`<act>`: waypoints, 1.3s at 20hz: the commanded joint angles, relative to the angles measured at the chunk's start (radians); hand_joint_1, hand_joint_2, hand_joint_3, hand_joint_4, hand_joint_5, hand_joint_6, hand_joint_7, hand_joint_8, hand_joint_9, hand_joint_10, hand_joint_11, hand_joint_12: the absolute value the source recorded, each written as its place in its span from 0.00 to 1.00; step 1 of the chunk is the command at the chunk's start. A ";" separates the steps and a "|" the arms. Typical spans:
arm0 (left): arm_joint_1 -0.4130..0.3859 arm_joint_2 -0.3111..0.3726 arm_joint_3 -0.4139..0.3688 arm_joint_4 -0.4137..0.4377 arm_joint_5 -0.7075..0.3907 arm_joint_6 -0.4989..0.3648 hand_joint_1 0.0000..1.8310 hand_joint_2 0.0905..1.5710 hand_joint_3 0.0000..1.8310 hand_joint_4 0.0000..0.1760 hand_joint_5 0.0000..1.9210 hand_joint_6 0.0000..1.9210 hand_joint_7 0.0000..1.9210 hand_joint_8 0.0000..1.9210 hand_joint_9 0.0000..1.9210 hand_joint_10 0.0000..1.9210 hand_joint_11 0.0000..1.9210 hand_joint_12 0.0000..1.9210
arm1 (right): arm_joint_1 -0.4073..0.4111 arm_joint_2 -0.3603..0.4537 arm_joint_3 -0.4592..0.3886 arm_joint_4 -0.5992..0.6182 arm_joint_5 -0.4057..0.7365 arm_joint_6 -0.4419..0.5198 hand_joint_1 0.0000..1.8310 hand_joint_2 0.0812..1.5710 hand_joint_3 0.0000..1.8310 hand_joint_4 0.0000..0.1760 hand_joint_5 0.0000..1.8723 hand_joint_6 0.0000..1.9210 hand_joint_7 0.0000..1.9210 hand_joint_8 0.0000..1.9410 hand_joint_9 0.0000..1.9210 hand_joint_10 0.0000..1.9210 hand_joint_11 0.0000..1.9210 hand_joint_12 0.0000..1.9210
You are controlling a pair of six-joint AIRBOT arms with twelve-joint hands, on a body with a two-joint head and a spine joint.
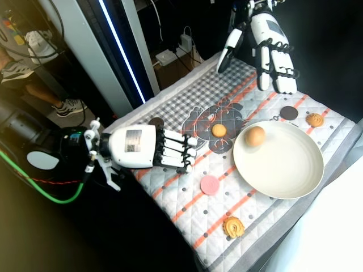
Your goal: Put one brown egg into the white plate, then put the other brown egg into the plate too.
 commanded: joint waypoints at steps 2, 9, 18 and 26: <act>0.004 0.000 -0.004 -0.010 -0.122 -0.004 0.36 0.53 0.00 0.97 0.04 0.00 0.01 0.00 0.03 0.00 0.03 0.02 | 0.025 -0.009 0.005 0.017 0.104 0.002 0.57 0.64 0.00 0.00 0.44 0.00 0.58 0.01 0.60 0.05 0.36 0.57; 0.012 0.001 -0.004 -0.023 -0.124 -0.004 0.37 0.54 0.00 1.00 0.04 0.00 0.02 0.00 0.04 0.00 0.03 0.02 | 0.033 -0.012 0.005 0.004 0.105 0.002 0.58 0.58 0.00 0.00 0.36 0.00 0.49 0.00 0.51 0.01 0.30 0.50; 0.013 0.001 -0.007 -0.026 -0.123 -0.005 0.37 0.53 0.00 1.00 0.06 0.00 0.02 0.00 0.05 0.00 0.03 0.03 | 0.052 -0.035 0.020 -0.022 0.105 0.002 0.67 0.64 0.00 0.00 0.51 0.34 0.63 0.26 0.65 0.05 0.47 0.53; 0.017 0.001 -0.007 -0.039 -0.131 -0.005 0.37 0.53 0.00 1.00 0.07 0.00 0.04 0.00 0.06 0.00 0.00 0.12 | 0.148 -0.069 0.094 -0.025 0.105 0.002 0.69 0.64 0.00 0.00 0.57 0.41 0.68 0.25 0.62 0.42 0.55 0.69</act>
